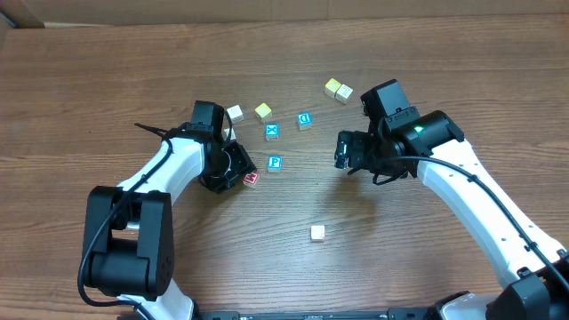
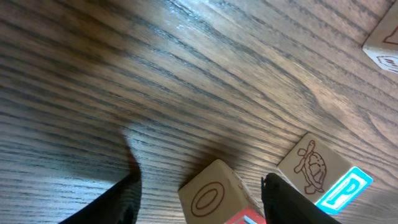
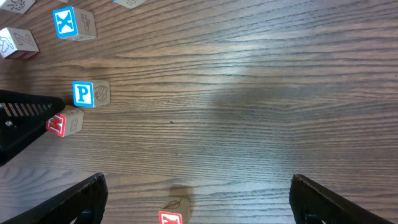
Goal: Flip 3 blocks
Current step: 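Grasp the red M block with the left gripper and lift it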
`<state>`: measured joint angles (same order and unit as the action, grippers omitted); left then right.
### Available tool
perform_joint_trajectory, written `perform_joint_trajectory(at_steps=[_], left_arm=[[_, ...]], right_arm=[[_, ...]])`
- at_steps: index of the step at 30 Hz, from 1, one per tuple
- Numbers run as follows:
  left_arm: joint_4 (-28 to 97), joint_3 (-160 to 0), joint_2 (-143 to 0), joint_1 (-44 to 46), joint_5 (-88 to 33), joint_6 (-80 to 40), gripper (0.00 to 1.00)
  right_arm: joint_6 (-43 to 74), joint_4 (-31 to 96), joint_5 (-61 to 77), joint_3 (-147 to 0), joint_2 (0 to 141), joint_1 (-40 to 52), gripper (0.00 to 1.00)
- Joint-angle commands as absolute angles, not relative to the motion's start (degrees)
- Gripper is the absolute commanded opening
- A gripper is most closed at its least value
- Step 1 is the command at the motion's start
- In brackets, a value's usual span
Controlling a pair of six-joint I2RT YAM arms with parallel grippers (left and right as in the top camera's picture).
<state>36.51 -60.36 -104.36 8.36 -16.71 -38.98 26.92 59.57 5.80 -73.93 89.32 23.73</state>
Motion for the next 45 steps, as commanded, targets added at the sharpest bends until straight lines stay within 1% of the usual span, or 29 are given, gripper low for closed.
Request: perform_joint_trajectory(at_steps=[1,6,11,15,21,23,24,26,27,30,34,35,36,37,39,41,44,45], left_arm=[[37.0,-59.4,-103.8,8.7,-15.4,-39.2,0.61],[35.7,-59.4,-103.8,10.4,-19.2,-39.7,0.63],[36.1,-59.4,-103.8,12.0,-22.3,-44.2,0.63],[36.9,-59.4,-103.8,12.4,-23.9,-49.6,0.59],[36.8,-59.4,-103.8,12.3,-22.9,-53.0,0.57],[36.6,-59.4,-103.8,12.3,-21.4,-53.0,0.52],[36.6,-59.4,-103.8,12.3,-20.4,-53.0,0.53],[36.8,-59.4,-103.8,12.3,-18.2,-52.9,0.61],[37.0,-59.4,-103.8,12.3,-17.4,-53.0,0.61],[37.1,-59.4,-103.8,12.2,-17.2,-53.4,0.56],[37.2,-59.4,-103.8,12.2,-17.2,-57.3,0.57],[37.1,-59.4,-103.8,12.2,-17.2,-58.3,0.56],[37.0,-59.4,-103.8,12.2,-17.2,-58.9,0.53],[36.7,-59.4,-103.8,12.2,-17.2,-59.1,0.47],[36.2,-59.4,-103.8,12.2,-17.4,-59.4,0.43],[35.9,-59.4,-103.8,12.2,-17.4,-59.4,0.34],[35.7,-59.4,-103.8,12.2,-17.4,-59.8,0.27],[35.7,-59.4,-103.8,12.2,-17.4,-59.8,0.23]], right_arm=[[26.5,59.3,6.1,-75.5,88.0,23.8,0.94],[26.5,59.2,6.1,-75.5,88.0,23.8,0.94],[26.5,59.3,6.1,-75.5,88.0,23.8,0.94],[26.5,59.4,6.1,-75.5,88.0,23.8,0.94],[26.5,60.2,6.1,-75.5,88.0,23.8,0.94],[26.5,60.3,6.1,-75.5,88.0,23.8,0.94],[26.5,60.4,6.2,-75.5,88.0,23.8,0.94],[26.5,60.4,6.2,-75.5,88.0,23.8,0.94],[26.5,60.4,6.2,-75.5,88.0,23.8,0.94],[26.5,60.4,6.2,-75.5,88.0,23.8,0.94],[26.5,60.4,6.2,-75.5,88.0,23.8,0.94],[26.5,60.4,6.2,-75.5,88.0,23.8,0.94],[26.5,60.4,6.2,-75.5,88.0,23.8,0.94],[26.5,60.4,6.1,-75.5,88.0,23.8,0.94],[26.5,60.4,6.2,-75.5,88.0,23.8,0.94],[26.5,60.4,6.2,-75.5,88.0,23.8,0.94],[26.5,60.4,6.2,-75.5,88.0,23.8,0.94],[26.5,60.4,6.2,-75.5,88.0,23.8,0.94]])
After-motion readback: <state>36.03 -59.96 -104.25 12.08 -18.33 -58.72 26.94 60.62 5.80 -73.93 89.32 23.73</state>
